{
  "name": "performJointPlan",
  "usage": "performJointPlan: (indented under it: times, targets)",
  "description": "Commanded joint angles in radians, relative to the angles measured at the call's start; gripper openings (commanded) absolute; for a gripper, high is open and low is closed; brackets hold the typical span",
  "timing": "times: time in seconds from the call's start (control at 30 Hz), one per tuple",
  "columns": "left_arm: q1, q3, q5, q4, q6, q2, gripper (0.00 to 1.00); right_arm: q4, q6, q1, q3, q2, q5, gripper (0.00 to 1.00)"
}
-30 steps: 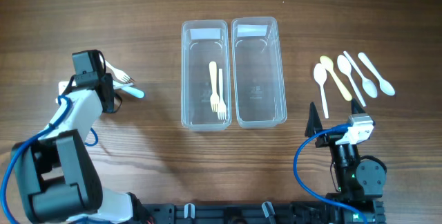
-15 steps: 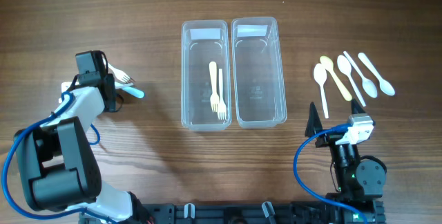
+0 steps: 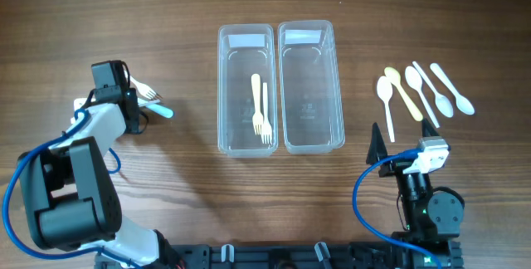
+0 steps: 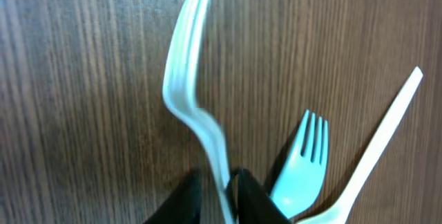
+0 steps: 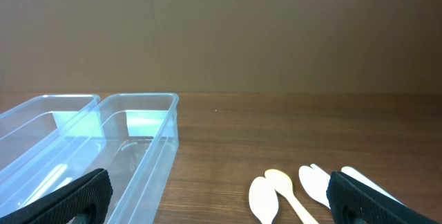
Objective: Pack container
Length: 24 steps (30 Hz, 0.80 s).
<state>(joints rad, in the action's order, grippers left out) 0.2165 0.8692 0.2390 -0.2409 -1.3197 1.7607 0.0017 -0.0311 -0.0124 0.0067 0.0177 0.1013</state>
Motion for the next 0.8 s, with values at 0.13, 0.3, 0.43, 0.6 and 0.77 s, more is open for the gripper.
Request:
performJointPlan:
  times: [0.13, 0.3, 0.43, 0.6, 0.77]
  targets:
    - [0.005, 0.001, -0.002, -0.013, -0.005, 0.029, 0.09, 0.006, 0.005, -0.002, -0.002, -0.001, 0.004, 1.00]
    - [0.006, 0.001, -0.002, -0.009, -0.005, 0.007, 0.04, 0.006, 0.005, -0.002, -0.002, -0.001, 0.004, 1.00]
    - [0.019, 0.003, -0.002, -0.008, 0.004, -0.047, 0.04, 0.006, 0.005, -0.002, -0.002, -0.001, 0.004, 1.00]
    - [0.045, 0.003, -0.002, -0.010, 0.034, -0.161, 0.08, 0.006, 0.005, -0.002, -0.002, -0.001, 0.004, 1.00]
    - [0.050, 0.003, -0.002, -0.013, 0.053, -0.284, 0.12, 0.006, 0.005, -0.002, -0.002, -0.001, 0.004, 1.00]
